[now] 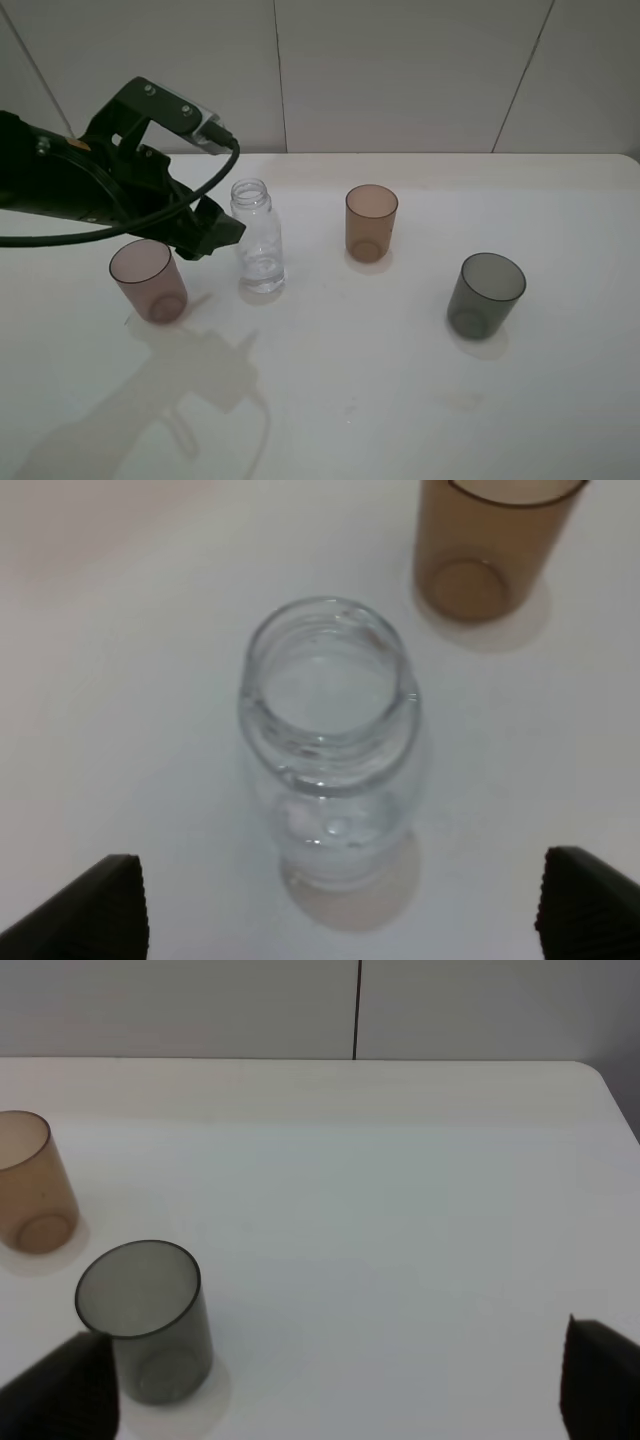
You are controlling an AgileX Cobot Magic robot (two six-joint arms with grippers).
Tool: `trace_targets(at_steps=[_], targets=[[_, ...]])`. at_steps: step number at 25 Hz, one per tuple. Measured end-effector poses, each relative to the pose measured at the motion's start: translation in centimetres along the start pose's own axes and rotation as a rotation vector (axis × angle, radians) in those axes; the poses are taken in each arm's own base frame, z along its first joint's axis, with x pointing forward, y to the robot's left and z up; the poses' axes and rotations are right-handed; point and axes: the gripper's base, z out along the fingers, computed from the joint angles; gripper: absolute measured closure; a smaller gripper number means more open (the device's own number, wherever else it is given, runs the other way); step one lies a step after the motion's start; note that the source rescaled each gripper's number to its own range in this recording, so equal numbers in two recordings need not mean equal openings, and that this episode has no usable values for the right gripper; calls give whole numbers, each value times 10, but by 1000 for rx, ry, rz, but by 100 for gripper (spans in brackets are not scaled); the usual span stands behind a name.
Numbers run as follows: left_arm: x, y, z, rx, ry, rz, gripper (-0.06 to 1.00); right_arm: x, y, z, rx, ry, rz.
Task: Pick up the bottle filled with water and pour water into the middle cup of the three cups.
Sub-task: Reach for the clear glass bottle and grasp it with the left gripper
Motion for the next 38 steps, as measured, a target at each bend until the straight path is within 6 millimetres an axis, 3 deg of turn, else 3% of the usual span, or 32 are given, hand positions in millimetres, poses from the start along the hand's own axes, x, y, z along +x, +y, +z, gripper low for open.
trace_targets(at_steps=[11,21,26,32,38], targets=[[10,-8,8,-8,13,57,-5,0,0,0,0,0,0],[17,1,8,-124,-84,-133,-5,0,0,0,0,0,0],[22,-14,10,-98,-95,-45,-5,0,0,0,0,0,0],[37,-17,18,-101,-107,-38,-5,0,0,0,0,0,0],[41,-24,27,-36,-187,-28,-5,0,0,0,0,0,0]])
